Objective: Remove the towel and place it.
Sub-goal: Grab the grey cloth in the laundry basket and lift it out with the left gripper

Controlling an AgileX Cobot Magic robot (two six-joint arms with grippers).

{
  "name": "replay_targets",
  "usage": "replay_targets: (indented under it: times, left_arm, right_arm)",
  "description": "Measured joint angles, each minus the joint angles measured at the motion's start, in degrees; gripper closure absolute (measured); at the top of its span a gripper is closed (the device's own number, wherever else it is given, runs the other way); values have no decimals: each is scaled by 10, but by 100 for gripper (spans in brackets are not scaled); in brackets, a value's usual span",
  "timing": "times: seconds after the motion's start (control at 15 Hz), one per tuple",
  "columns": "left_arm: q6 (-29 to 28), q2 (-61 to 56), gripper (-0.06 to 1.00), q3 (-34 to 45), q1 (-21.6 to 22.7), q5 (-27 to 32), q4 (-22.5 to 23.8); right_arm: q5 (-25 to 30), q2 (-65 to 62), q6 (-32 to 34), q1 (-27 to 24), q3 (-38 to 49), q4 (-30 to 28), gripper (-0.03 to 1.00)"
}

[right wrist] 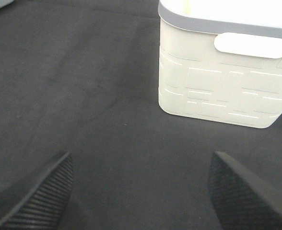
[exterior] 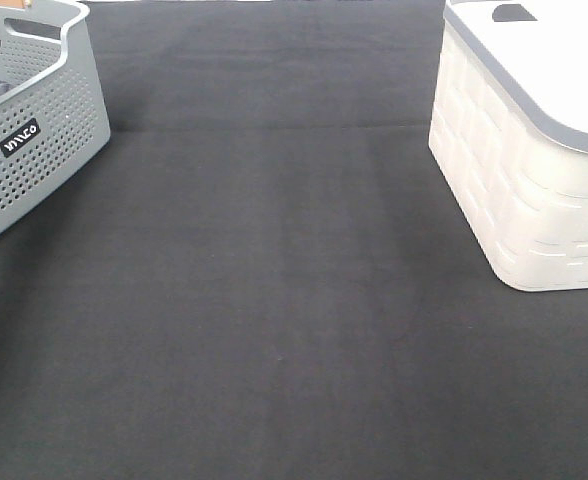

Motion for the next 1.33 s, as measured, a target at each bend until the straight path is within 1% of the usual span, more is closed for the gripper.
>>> replay_targets:
  times: [0.2,0.47,0.6,0.87,1.0,1.2,1.27,1.33]
  left_arm:
    - [3,-13,94,0,0,0,0]
    - [36,-70,94,0,0,-6,10]
    - [44,-101,94,0,0,-16,11]
    - [88,-165,94,0,0,-30,15]
    - [100,-197,94,0,0,-38,15]
    - [132,-245,94,0,-3,-58,16]
    - [155,-273,94,0,-17,-83,19]
    - [163,-285,94,0,-28,-99,25]
  right_arm:
    - [0,0,1,0,0,-1,20]
    - [0,0,1,0,1,-1,20]
    - [0,0,2,0,2,-2,20]
    - [0,0,2,0,2,-2,20]
    - [0,0,2,0,2,-2,20]
    - [0,0,2,0,2,-2,20]
    - [0,0,2,0,2,-2,20]
    - [0,0,2,0,2,-2,20]
